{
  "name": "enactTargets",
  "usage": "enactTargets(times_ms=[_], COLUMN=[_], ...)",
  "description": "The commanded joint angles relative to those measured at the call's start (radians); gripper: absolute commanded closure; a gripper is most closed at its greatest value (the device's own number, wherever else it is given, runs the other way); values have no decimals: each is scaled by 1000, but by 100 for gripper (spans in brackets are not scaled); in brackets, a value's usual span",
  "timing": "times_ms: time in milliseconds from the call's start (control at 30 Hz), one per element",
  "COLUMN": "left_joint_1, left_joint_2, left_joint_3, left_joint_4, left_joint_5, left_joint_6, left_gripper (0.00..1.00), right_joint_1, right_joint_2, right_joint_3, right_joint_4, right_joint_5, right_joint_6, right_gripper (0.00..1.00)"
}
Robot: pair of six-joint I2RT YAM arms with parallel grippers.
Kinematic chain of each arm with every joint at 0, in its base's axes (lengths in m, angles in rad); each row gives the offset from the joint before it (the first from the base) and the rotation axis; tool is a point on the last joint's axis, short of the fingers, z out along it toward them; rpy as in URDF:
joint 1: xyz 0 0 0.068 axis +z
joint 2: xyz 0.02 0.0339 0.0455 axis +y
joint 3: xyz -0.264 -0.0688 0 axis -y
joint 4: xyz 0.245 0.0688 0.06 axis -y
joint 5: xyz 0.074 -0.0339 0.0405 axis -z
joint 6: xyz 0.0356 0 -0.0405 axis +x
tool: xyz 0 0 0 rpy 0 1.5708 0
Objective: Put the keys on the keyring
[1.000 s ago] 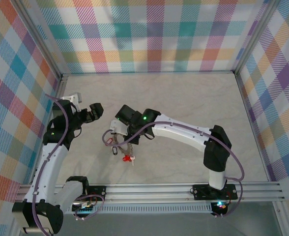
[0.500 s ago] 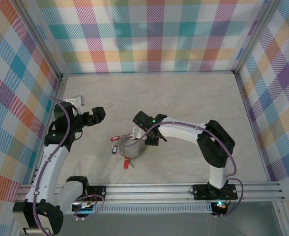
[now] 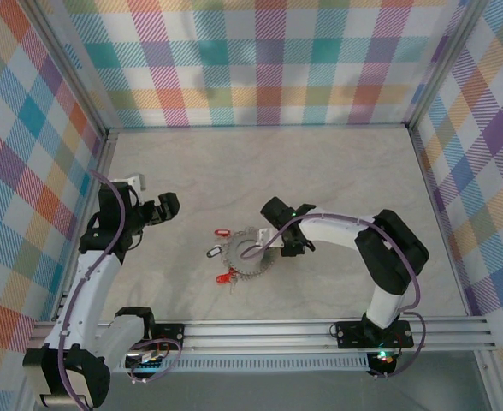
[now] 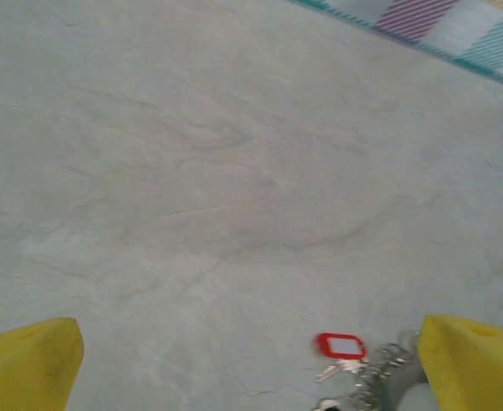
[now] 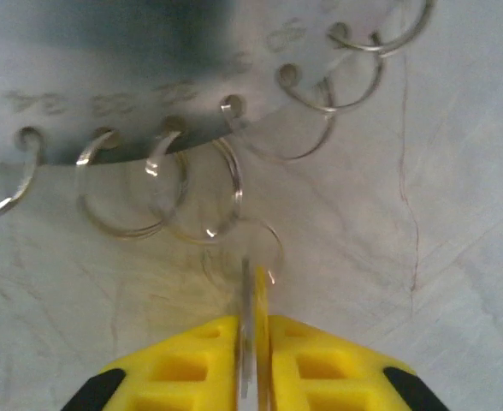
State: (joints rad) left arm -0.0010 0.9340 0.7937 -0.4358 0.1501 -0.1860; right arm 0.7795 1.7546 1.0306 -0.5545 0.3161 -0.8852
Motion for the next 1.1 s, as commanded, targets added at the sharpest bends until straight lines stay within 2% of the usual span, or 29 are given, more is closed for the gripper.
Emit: enactTargets(times_ms=[0,133,300,400,500,533,567,600,633,767,867,967,1067], left_joint_1=[13,11,12,12,2,-7,-21,-34,-44,-52,-76,-101,-107], left_joint_2=[27,58,64,74,76,65,49,38,25,38,47,140,239], left_joint_3=[-24,-54,-86,-88,-107,-128,-158,-190,-228,-306,-426,-445,-452], left_joint_4=[5,52,146,190,256,294,348,402,462,606,872,956,1039], left_joint_5=[-118,-157,-163,-188,-162,-163,-178,-194,-210,-228,-208,-234,-244], left_joint_6=[-11,-15,19,52,132,158,185,211,230,212,212,250,256], left_gripper=[0,0,0,0,0,0,0,0,0,0,0,0,0], right_joint_1=[-21,-55,-110,-145,-183,-199,-219,-239,-267,-399,-549,-760,-805], right_joint_2=[-11,-35,-169,-294,-439,-492,-546,-592,-646,-826,-883,-802,-680], right_joint_3=[-44,-84,-96,-78,-70,-72,-83,-100,-129,-325,-522,-643,-724], right_joint_4=[3,4,-5,-7,28,51,85,128,191,525,830,1035,1196], right_joint_5=[29,38,-10,-67,-139,-172,-216,-256,-297,-387,-421,-590,-603], right_joint_6=[-62,-58,-11,48,136,181,232,283,349,599,770,943,905], right_gripper=[80,75,72,63,53,48,34,3,0,0,0,0,0])
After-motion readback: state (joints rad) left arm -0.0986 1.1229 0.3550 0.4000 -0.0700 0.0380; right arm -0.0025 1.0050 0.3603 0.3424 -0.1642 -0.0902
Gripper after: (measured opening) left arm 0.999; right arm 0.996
